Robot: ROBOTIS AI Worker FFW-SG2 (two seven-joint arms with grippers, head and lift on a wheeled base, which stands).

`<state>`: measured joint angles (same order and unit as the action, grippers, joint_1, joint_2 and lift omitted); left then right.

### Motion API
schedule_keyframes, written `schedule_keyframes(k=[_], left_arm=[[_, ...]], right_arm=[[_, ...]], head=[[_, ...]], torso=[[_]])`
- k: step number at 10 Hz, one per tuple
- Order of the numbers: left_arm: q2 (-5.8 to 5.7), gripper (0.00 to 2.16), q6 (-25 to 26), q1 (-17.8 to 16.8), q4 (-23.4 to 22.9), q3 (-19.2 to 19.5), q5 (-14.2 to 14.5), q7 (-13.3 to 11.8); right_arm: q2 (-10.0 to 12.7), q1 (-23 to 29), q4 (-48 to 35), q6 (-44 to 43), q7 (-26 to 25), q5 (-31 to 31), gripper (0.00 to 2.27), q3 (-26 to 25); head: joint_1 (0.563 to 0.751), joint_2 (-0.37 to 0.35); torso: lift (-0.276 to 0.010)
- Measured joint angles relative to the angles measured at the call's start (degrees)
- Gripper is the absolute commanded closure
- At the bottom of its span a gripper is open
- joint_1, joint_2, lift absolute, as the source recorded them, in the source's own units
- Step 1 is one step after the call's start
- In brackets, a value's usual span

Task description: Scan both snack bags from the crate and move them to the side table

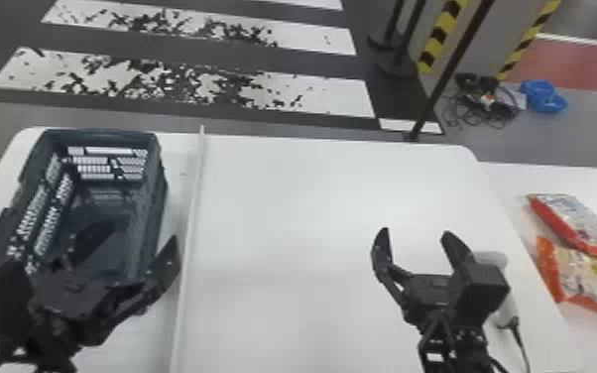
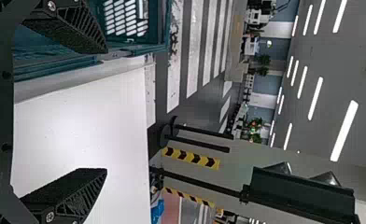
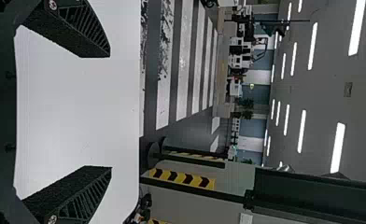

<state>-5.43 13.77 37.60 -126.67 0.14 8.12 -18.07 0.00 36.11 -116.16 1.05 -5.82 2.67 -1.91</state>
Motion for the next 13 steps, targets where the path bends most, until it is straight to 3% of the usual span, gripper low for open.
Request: schedule_keyframes(k=[3, 13], left_arm=[[-0.24, 0.1, -3.6, 0.9, -0.1, -2.4, -1.5, 3.2], [-0.16, 0.1, -4.5, 1.9, -0.3, -3.6, -3.0, 4.5]], right_arm=[[0.0, 0.9, 0.1, -0.8, -1.3, -0.3, 0.07, 1.4], [0.0, 1.1, 0.2, -0.7, -1.8, -1.3, 0.08, 1.8]], head=[[0.695, -0.159], [0.695, -0.166]], torso=[[-0.075], [-0.075]])
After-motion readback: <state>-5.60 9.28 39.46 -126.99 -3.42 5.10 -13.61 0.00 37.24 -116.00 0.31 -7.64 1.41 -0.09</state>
